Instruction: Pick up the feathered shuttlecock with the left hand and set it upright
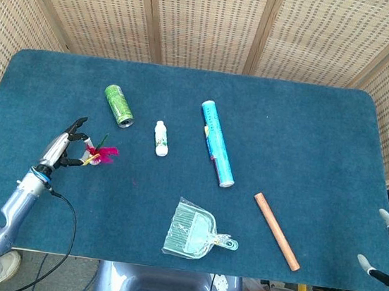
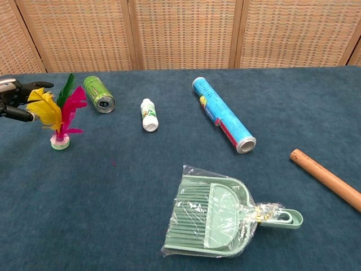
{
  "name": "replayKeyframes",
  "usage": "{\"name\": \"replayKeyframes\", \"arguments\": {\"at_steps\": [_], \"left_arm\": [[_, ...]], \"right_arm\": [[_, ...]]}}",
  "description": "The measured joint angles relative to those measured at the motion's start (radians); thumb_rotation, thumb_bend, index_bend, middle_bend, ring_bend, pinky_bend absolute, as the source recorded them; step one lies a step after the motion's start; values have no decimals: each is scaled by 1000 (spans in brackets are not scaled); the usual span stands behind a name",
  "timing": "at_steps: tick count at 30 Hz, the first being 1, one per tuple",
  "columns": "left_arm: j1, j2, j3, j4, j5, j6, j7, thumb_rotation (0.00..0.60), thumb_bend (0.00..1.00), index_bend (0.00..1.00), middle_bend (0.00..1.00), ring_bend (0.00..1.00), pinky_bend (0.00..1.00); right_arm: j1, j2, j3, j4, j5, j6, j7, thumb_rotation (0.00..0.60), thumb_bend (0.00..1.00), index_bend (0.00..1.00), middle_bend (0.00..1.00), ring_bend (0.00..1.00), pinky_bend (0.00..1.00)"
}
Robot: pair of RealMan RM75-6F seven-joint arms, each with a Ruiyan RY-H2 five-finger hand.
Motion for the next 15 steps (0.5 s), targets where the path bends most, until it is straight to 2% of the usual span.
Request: {"name": "replayKeyframes", "arguments": {"at_steps": [4,9,10,11,12,14,15], "left_arm": [[3,-1,14,12,7,-4,-2,600,513,615,0,0,0],[16,-2,10,16,-15,11,18,600,513,485,0,0,0],[20,0,9,14,-21,13,24,600,511,440,0,0,0],[23,2,8,12,-27,15,27,600,499,332,0,0,0],[27,4,6,9,-33,17,29,600,463,193,0,0,0],[34,11,3,5,-44,17,34,600,365,30,0,0,0],[35,14,3,3,-47,16,34,600,317,1,0,0,0]], "right_arm": [[-3,2,0,-2,-2,6,4,600,0,0,0,0,0],[-5,5,0,-4,-4,11,10,600,0,0,0,0,0],[-5,5,0,-5,-6,13,10,600,0,0,0,0,0],[-6,6,0,-5,-7,14,12,600,0,0,0,0,0],[-7,7,0,-5,-9,16,14,600,0,0,0,0,0],[-8,8,-1,-5,-11,17,16,600,0,0,0,0,0],[-8,8,-2,-5,-12,18,17,600,0,0,0,0,0]]}}
